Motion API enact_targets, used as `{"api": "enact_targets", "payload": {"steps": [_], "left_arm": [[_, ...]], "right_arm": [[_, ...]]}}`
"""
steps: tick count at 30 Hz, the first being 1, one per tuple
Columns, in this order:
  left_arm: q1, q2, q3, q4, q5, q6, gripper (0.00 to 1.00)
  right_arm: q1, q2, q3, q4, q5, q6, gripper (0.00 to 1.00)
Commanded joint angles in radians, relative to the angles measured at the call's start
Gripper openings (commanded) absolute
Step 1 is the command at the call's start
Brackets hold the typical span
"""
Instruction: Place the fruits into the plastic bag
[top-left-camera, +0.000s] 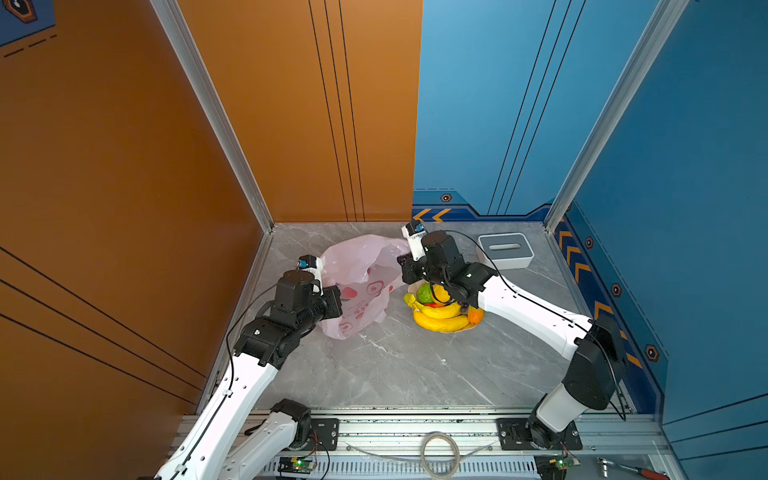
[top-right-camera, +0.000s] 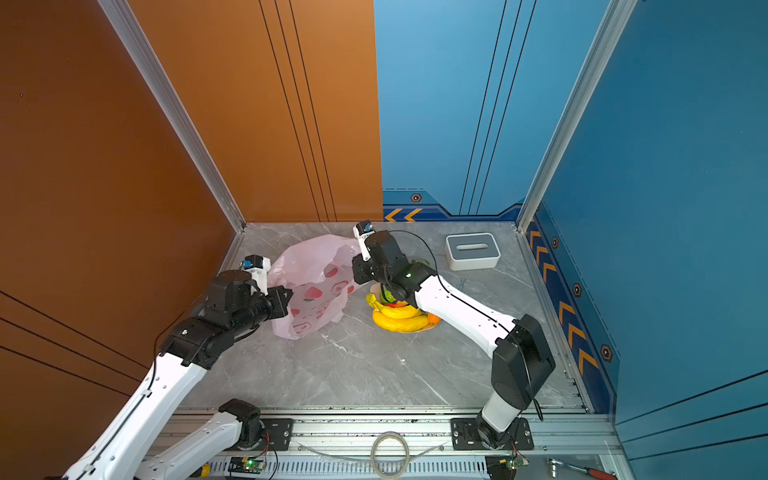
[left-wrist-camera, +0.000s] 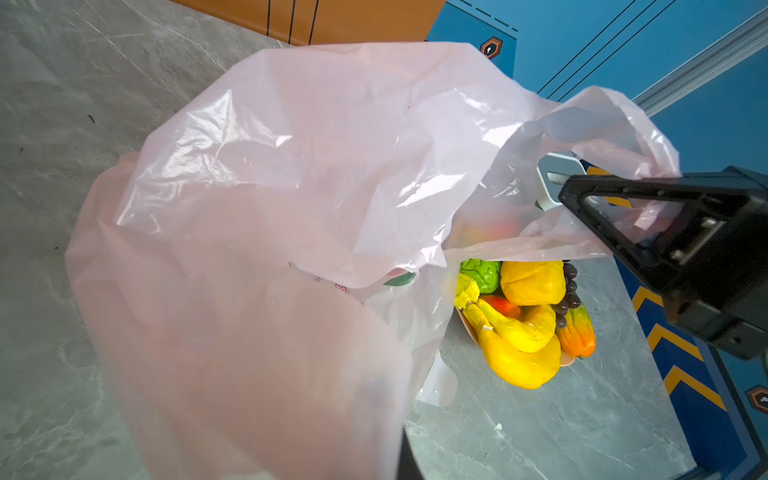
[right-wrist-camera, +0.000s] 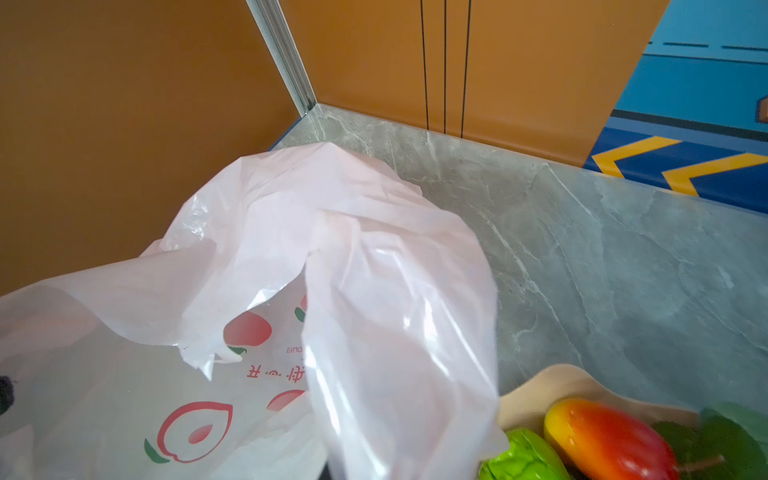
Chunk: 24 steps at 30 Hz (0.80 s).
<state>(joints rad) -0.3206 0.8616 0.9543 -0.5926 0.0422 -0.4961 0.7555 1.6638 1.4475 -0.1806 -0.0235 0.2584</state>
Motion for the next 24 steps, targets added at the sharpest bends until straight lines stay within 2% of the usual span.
{"api": "enact_targets", "payload": {"steps": [1, 5, 10, 16, 21, 22, 24], "left_arm": [[0.007, -0.018, -0.005, 0.063, -0.016, -0.016, 0.0], [0.002, -0.041, -0.055, 0.112, -0.002, -0.051, 0.0], [-0.023, -0.063, -0.161, 0.195, 0.019, -0.121, 0.0], [-0.114, -0.019, -0.248, 0.334, 0.024, -0.212, 0.0], [-0.17, 0.022, -0.249, 0.387, -0.012, -0.229, 0.0], [-0.172, 0.029, -0.249, 0.396, -0.011, -0.233, 0.0], [-0.175, 0.037, -0.25, 0.396, -0.012, -0.241, 0.0]], "right_arm": [[0.004, 0.019, 0.052, 0.085, -0.02, -0.046, 0.0], [-0.022, 0.055, 0.055, 0.089, -0.019, -0.073, 0.0], [-0.089, 0.074, 0.003, 0.07, -0.039, -0.04, 0.0], [-0.151, 0.089, -0.055, 0.083, -0.056, -0.008, 0.0], [-0.179, 0.103, -0.059, 0.083, -0.089, 0.009, 0.17], [-0.183, 0.103, -0.059, 0.083, -0.098, 0.015, 0.24], [-0.193, 0.1, -0.058, 0.08, -0.106, 0.026, 0.45]]}}
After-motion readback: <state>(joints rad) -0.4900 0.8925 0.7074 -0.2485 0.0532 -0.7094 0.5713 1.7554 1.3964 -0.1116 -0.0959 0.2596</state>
